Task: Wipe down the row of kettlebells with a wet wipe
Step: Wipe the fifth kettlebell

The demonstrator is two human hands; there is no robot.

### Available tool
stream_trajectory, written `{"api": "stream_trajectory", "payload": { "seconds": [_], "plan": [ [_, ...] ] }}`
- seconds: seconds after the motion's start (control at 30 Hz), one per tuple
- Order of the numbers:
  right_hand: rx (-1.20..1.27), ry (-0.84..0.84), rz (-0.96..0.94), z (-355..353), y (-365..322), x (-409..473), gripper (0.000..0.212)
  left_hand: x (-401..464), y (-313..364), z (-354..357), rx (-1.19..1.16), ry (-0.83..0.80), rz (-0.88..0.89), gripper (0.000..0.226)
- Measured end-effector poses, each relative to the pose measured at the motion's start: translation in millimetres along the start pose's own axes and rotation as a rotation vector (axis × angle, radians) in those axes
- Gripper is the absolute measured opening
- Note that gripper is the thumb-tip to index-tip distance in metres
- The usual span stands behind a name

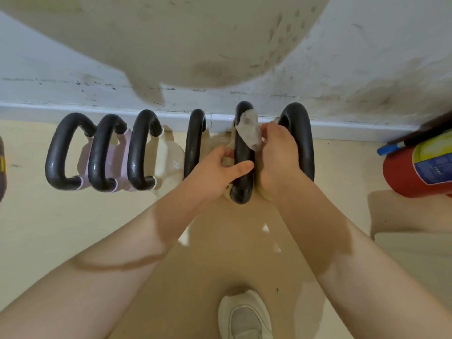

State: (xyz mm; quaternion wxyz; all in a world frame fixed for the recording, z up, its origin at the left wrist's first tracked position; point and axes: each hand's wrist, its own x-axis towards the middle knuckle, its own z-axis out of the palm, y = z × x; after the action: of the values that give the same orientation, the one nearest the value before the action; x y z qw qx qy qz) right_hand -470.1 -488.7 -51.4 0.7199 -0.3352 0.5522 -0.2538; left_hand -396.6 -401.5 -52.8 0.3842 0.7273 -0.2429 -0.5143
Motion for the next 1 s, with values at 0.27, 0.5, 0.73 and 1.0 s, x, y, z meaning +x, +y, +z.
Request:
{"api": "stream_trajectory", "payload": {
  "seconds": [0.27,0.5,0.73,1.0],
  "plan": [
    [-0.153,-0.066,0.145,3,-9,3,0.032,-2,-4,2,-0.024,0.018,0.017,0.017],
    [-0.131,-0.156,0.156,8,-20,7,0.035,-2,-2,0,-0.066,-0.022,-0.009,0.021],
    [-0.322,-0.322,0.017,-20,16,-8,0.029,-3,-7,1,-0.126,-0.052,-0.049,0.012],
    [-0.4,-0.421,-0.2,-30,20,-7,0.034,-6,-17,-2,-0.167,-0.04,-0.078,0.082]
  ]
}}
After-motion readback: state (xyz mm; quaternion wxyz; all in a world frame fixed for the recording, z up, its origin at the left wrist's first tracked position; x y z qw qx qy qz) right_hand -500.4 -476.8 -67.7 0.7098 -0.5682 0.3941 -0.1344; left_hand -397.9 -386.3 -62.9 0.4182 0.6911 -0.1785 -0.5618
